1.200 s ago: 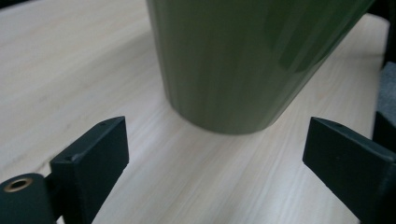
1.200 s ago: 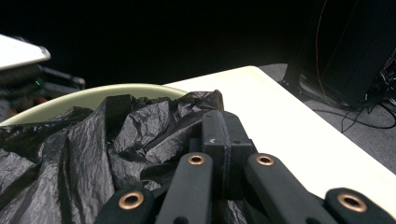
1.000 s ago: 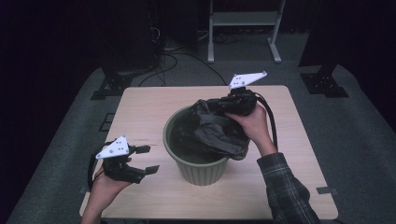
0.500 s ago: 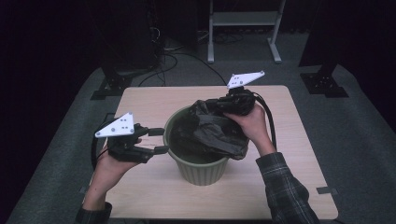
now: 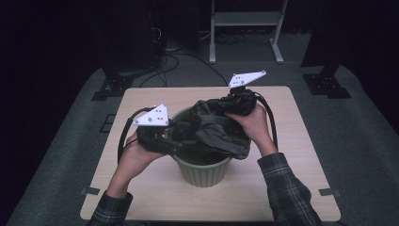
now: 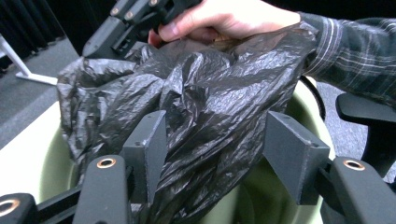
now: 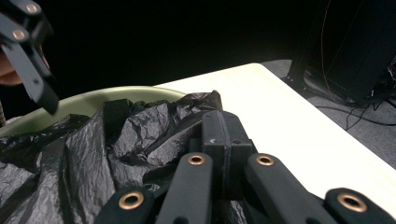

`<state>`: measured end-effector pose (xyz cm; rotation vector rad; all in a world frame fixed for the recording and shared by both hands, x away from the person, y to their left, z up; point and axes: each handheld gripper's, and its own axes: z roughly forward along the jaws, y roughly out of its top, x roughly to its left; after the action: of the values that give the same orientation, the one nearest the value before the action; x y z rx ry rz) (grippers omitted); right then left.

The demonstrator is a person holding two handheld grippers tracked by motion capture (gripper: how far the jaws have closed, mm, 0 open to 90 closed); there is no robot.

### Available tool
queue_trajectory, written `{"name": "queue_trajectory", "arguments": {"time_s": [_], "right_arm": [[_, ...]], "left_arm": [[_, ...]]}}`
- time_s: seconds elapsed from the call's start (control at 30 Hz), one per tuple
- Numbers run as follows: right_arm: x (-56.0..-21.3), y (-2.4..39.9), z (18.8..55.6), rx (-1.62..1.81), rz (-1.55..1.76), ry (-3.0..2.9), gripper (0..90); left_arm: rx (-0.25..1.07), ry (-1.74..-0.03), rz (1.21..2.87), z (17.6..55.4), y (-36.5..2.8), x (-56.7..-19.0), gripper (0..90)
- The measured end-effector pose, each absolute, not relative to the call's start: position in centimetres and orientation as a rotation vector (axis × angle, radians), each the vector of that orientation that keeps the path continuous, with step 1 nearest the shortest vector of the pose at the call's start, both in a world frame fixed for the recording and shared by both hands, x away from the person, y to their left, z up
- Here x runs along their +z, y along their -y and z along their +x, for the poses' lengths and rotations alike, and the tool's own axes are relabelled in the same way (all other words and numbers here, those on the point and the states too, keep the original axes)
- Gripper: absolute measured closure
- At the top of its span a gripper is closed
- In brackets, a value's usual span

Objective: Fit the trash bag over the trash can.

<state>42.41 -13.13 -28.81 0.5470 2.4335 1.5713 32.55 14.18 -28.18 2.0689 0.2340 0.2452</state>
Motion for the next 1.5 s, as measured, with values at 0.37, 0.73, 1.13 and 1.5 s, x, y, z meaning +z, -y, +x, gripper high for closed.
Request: {"name": "queue_trajectory", "arguments": {"time_s": [0.37, 0.73, 1.13, 1.5], "right_arm": [[-28.8, 13.1, 42.4, 1.584, 0.549, -2.436, 89.7], [-28.5, 15.4, 41.4, 1.595, 0.585, -2.377, 71.2], [-29.2, 21.1, 37.8, 1.594, 0.635, -2.336, 65.9], [-30.9, 24.8, 31.8, 1.641, 0.634, -2.315, 63.3]], "left_arm": [[0.221, -0.301, 2.105, 33.7, -13.3, -28.6, 74.1], [0.211, -0.371, 2.109, 34.4, -13.5, -29.0, 90.0], [0.216, -0.441, 2.087, 34.8, -15.0, -29.4, 90.0], [0.212, -0.459, 2.074, 34.7, -15.3, -29.5, 90.0]]}}
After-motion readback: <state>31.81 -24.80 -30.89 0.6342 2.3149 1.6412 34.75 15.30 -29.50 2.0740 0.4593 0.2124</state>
